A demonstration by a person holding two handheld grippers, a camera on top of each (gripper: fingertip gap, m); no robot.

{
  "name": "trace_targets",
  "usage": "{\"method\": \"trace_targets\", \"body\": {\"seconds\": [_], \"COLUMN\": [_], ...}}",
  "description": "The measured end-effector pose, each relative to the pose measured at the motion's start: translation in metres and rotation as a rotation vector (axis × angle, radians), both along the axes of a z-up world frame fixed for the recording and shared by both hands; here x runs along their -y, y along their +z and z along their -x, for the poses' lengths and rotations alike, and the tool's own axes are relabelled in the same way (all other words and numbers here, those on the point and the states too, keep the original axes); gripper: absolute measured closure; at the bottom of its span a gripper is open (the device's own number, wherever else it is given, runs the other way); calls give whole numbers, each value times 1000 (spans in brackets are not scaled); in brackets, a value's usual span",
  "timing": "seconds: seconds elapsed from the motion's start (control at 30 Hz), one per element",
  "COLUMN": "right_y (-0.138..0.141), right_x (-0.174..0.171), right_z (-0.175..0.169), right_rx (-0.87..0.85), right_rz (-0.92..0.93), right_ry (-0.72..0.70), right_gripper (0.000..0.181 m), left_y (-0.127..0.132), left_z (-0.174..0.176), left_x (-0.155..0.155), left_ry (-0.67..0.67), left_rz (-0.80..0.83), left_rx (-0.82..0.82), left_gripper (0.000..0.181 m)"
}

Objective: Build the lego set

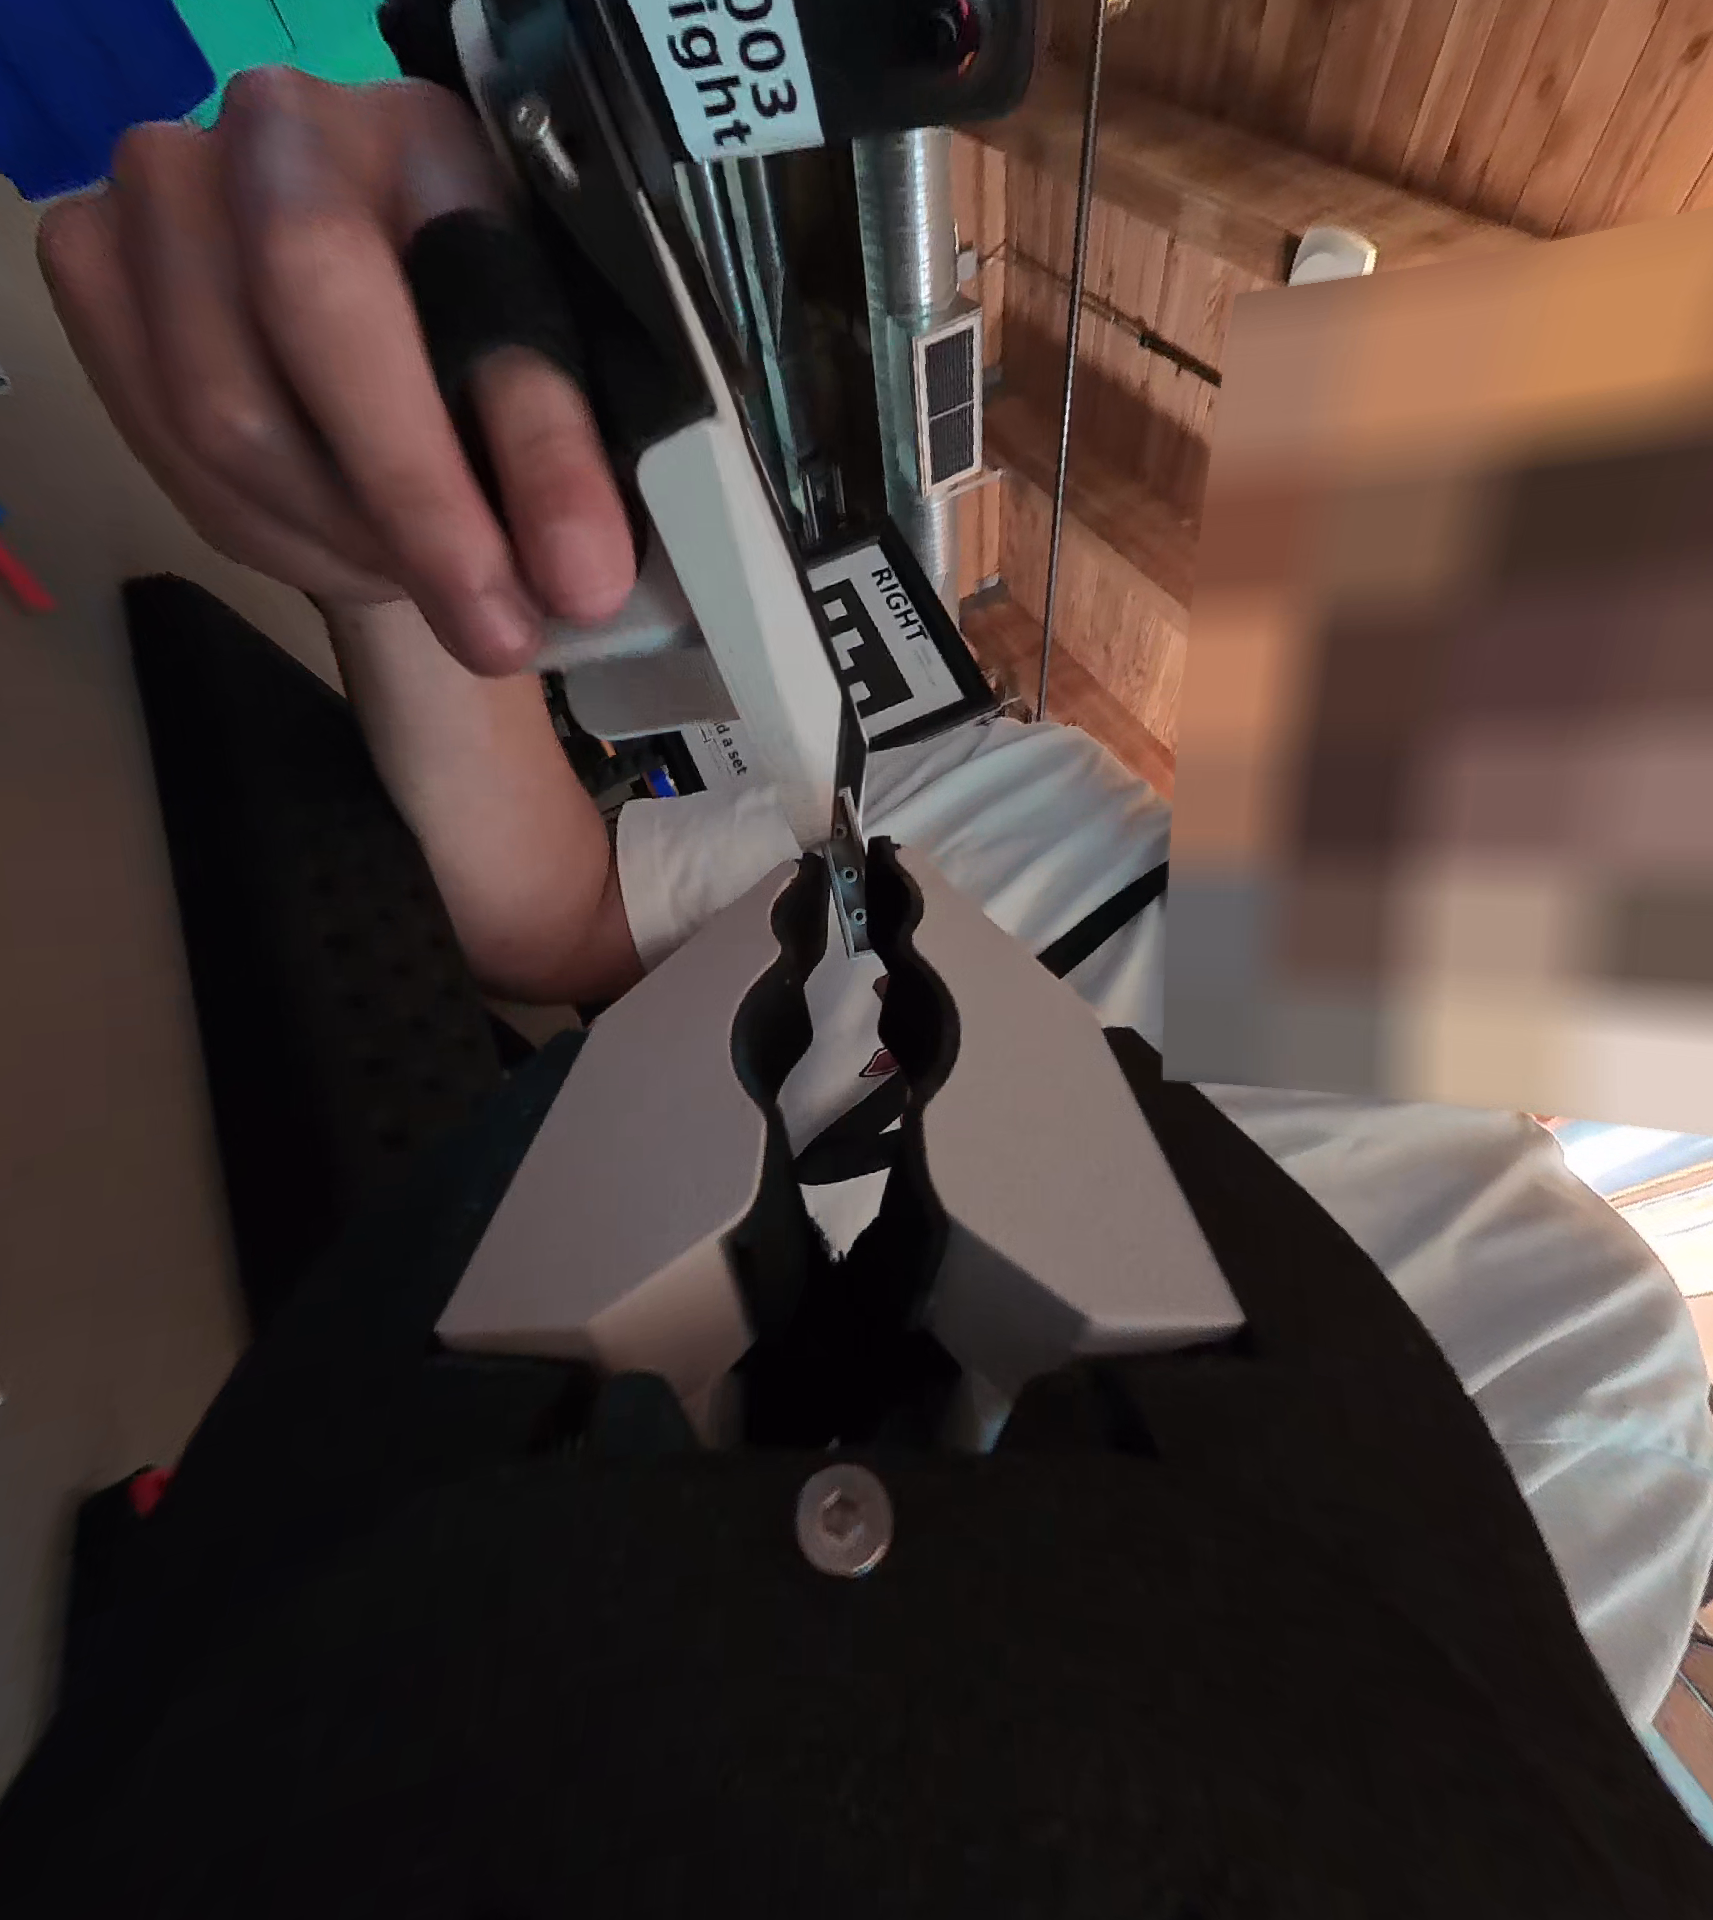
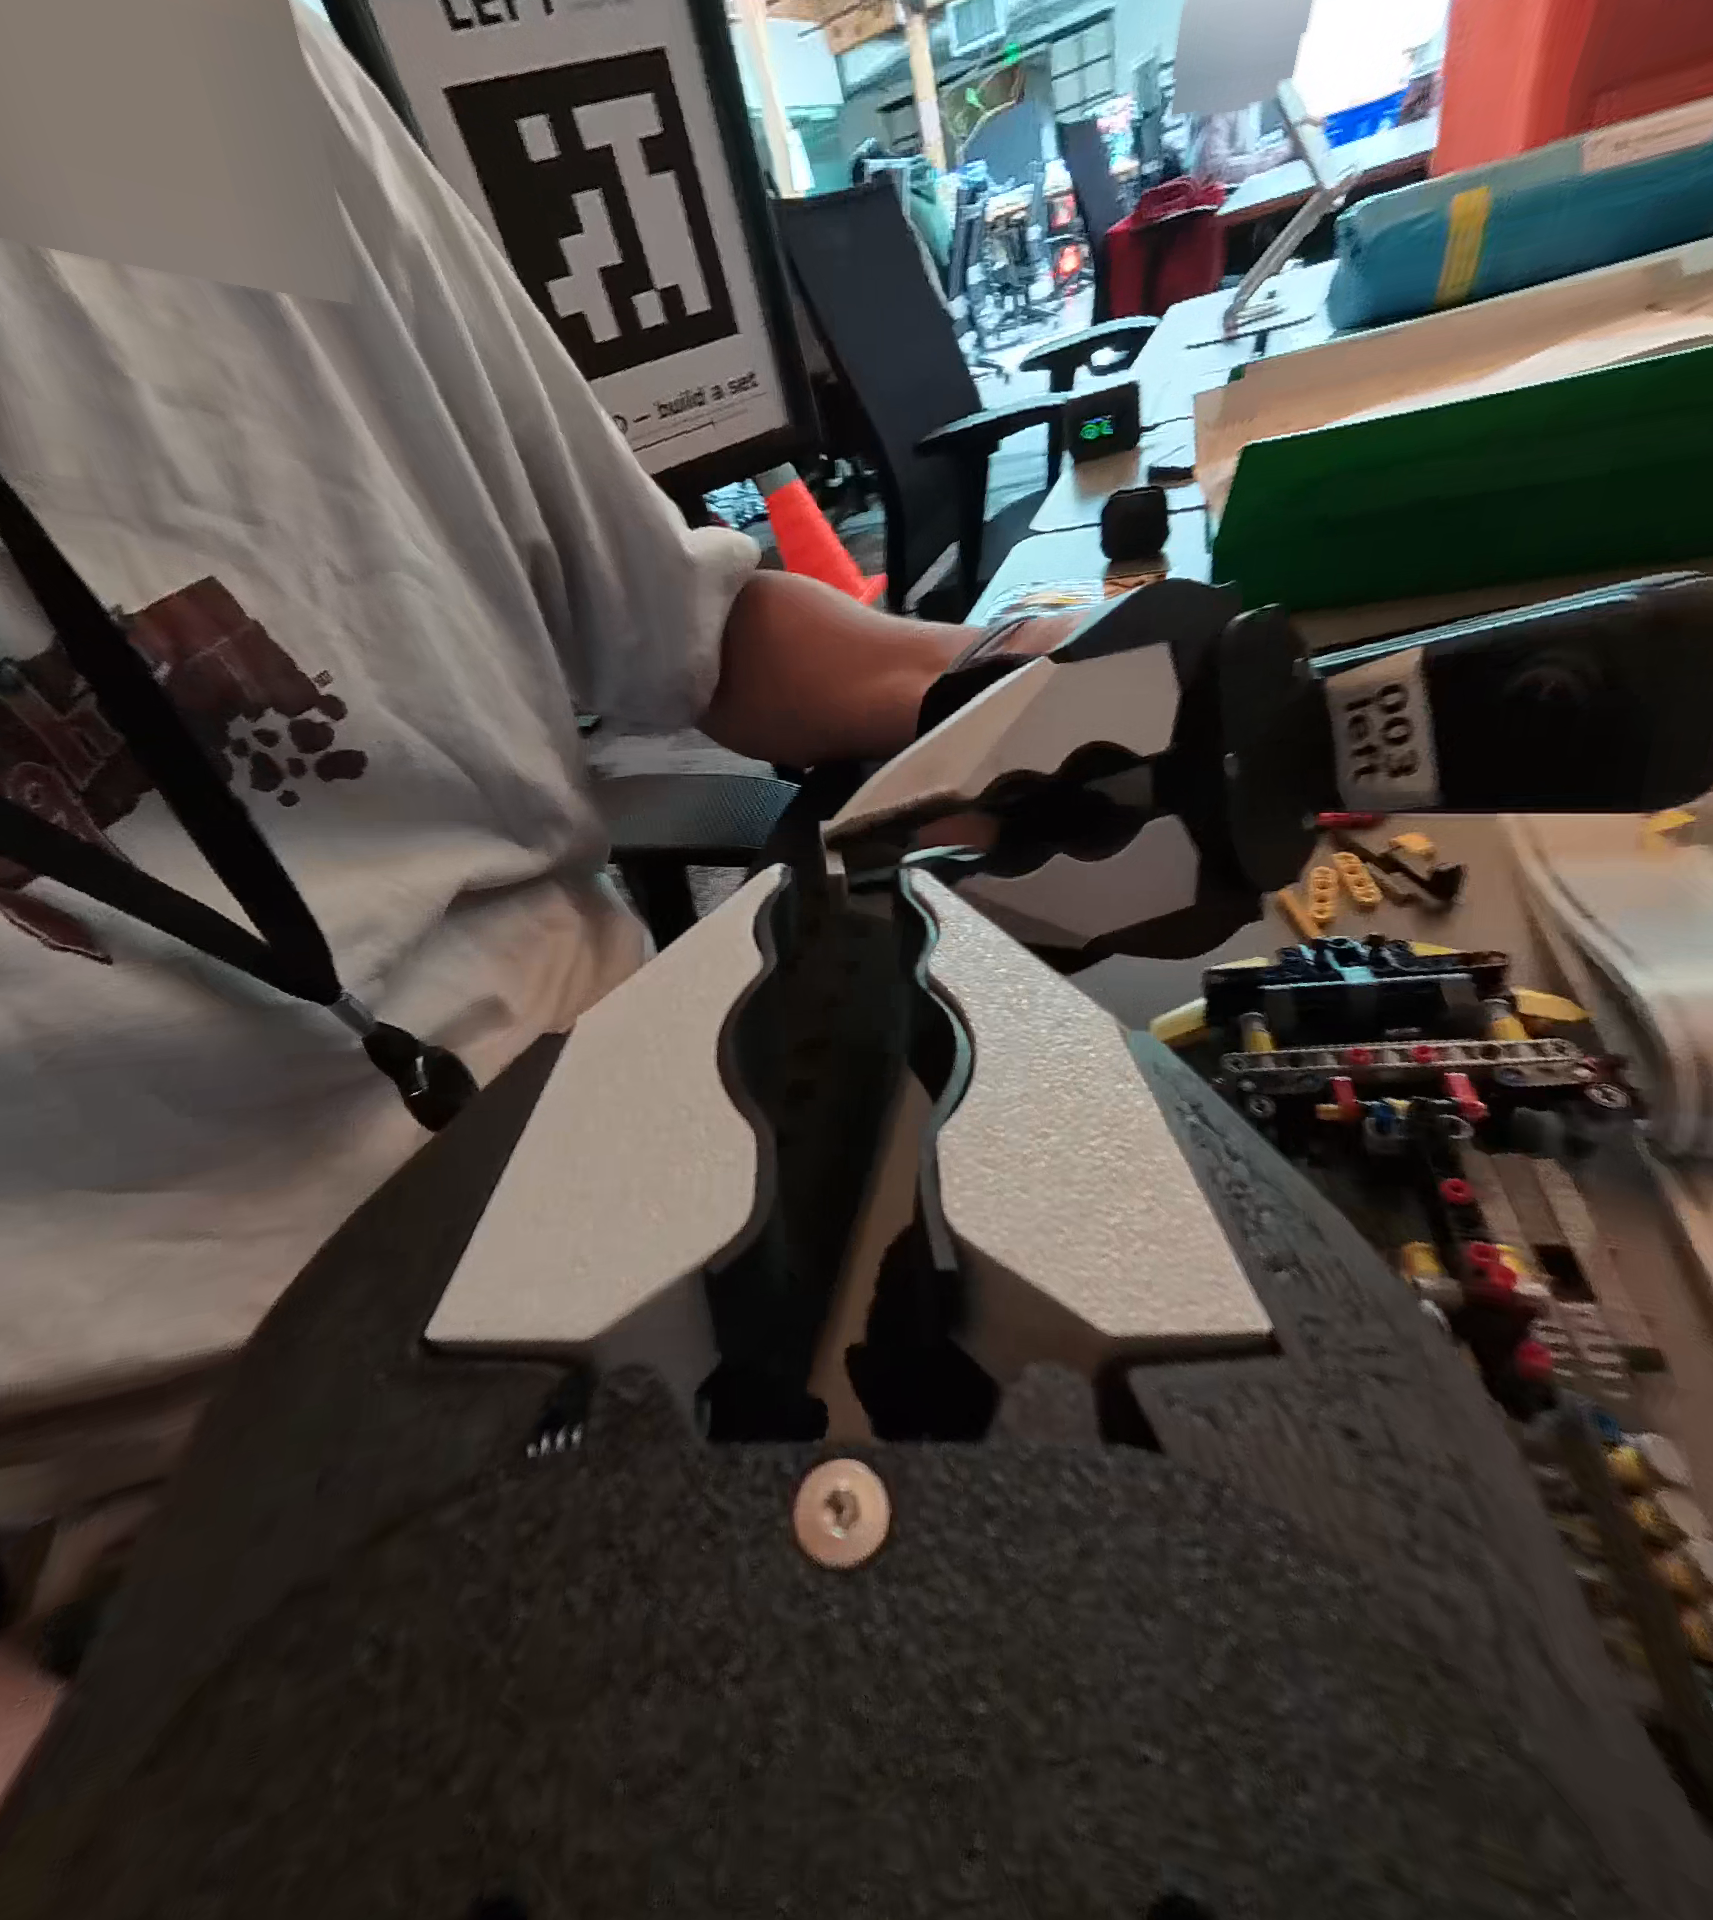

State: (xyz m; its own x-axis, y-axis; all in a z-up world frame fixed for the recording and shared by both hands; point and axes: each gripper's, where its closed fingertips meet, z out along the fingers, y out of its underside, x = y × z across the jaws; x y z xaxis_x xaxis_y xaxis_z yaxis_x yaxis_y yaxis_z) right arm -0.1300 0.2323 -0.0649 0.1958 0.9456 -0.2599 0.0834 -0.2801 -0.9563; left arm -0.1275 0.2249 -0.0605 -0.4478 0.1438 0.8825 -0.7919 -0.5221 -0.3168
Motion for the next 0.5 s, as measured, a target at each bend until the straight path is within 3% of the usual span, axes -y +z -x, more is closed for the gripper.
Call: {"method": "trace_targets", "body": {"seconds": [0.5], "right_y": [0], "right_x": [-4], "right_z": [-2], "right_rx": [-18], "right_rz": [-15], "right_ry": [-27], "right_gripper": [172], "left_y": [-1], "left_z": [-3], "left_x": [-3], "left_ry": [23], "left_rz": [-16], "left_rx": [0], "left_gripper": [176]}}
